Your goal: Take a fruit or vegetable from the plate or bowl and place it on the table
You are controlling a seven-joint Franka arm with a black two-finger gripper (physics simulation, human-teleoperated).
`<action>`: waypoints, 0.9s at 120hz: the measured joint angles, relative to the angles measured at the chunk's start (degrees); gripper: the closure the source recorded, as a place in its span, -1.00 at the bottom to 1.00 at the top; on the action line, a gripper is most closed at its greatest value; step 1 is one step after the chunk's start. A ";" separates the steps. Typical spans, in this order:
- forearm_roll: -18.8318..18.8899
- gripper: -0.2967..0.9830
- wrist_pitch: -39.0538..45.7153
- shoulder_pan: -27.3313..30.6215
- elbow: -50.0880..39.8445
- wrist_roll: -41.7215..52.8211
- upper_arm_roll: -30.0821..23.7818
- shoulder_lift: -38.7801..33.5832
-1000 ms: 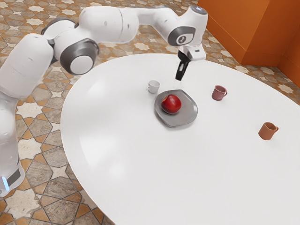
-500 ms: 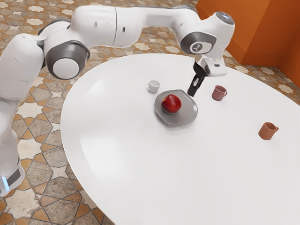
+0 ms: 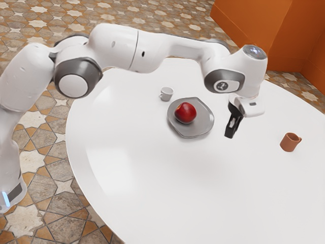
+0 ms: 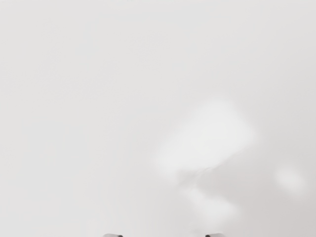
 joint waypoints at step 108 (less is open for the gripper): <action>-3.71 -0.51 13.59 0.75 0.15 -3.74 1.13 6.75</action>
